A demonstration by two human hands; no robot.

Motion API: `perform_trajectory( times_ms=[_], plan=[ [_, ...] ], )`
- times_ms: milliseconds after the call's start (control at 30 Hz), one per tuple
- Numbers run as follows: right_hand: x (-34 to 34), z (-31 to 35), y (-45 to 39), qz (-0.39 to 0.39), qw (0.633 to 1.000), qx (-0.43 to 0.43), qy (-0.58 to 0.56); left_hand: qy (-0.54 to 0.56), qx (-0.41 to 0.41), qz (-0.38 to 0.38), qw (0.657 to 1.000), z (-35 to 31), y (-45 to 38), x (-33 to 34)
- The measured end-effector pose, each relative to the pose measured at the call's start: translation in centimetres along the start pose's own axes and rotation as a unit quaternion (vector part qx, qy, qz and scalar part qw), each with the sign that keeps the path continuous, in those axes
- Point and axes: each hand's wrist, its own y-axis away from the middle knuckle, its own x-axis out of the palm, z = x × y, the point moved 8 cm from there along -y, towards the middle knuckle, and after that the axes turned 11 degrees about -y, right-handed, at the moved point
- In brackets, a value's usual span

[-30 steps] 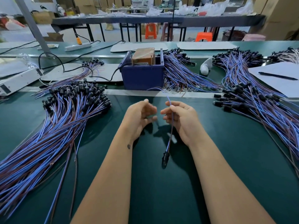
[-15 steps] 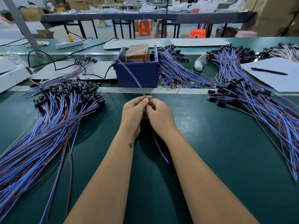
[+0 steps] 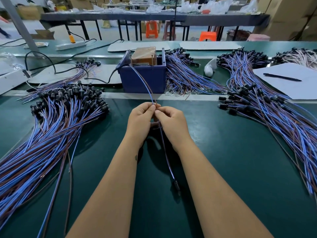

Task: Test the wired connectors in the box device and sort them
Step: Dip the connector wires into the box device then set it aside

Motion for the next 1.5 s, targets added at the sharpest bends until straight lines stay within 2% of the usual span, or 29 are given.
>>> perform_trajectory(
  times_ms=[133,233,367,567,667,733,867,933,1033,1167,1233,1367,1500],
  plan=[
    [-0.2,0.0,-0.1,-0.005,1.0,-0.003,-0.003,-0.123,0.08,-0.017,0.989,-0.7,0.1,-0.4],
    [-0.1,0.0,-0.2,-0.007,1.0,-0.006,0.025,-0.198,0.09,-0.062,0.974,-0.8,0.2,-1.1],
    [-0.8,0.0,-0.2,-0.037,0.999,0.0,0.01,-0.194,0.061,-0.12,0.972,-0.6,0.1,-2.5],
    [-1.3,0.1,-0.2,-0.048,0.999,-0.002,-0.015,-0.231,0.075,-0.164,0.956,-0.8,0.2,-4.0],
    [-1.4,0.2,-0.1,-0.054,0.998,-0.01,-0.014,-0.231,0.052,-0.172,0.956,-0.5,0.0,-4.6],
    [-1.6,0.2,-0.1,-0.059,0.997,-0.004,-0.04,-0.193,0.017,-0.16,0.968,0.1,-0.2,-4.7],
    [-1.2,0.2,-0.1,-0.015,0.985,0.039,-0.168,0.017,-0.032,-0.058,0.998,0.4,-0.5,-2.7],
    [-1.1,0.2,-0.1,0.004,0.979,0.049,-0.196,0.04,-0.019,-0.006,0.999,-0.1,-0.3,-1.3],
    [-1.7,0.4,-0.3,-0.006,0.987,0.024,-0.156,0.012,0.008,0.021,1.0,-0.4,-0.1,-0.3],
    [-4.0,1.2,-0.8,-0.077,0.995,-0.039,-0.055,-0.124,0.01,-0.033,0.992,0.0,-0.8,-2.5],
    [-5.7,1.4,-0.8,-0.134,0.989,-0.044,-0.052,-0.155,-0.01,-0.076,0.985,0.5,-1.0,-4.5],
    [-7.9,1.0,-0.6,-0.226,0.966,-0.027,-0.125,-0.128,-0.044,-0.144,0.98,0.9,-0.9,-7.5],
    [-8.0,0.9,-0.3,-0.247,0.959,-0.027,-0.134,-0.087,-0.064,-0.209,0.972,1.1,-0.4,-8.6]
  ],
)
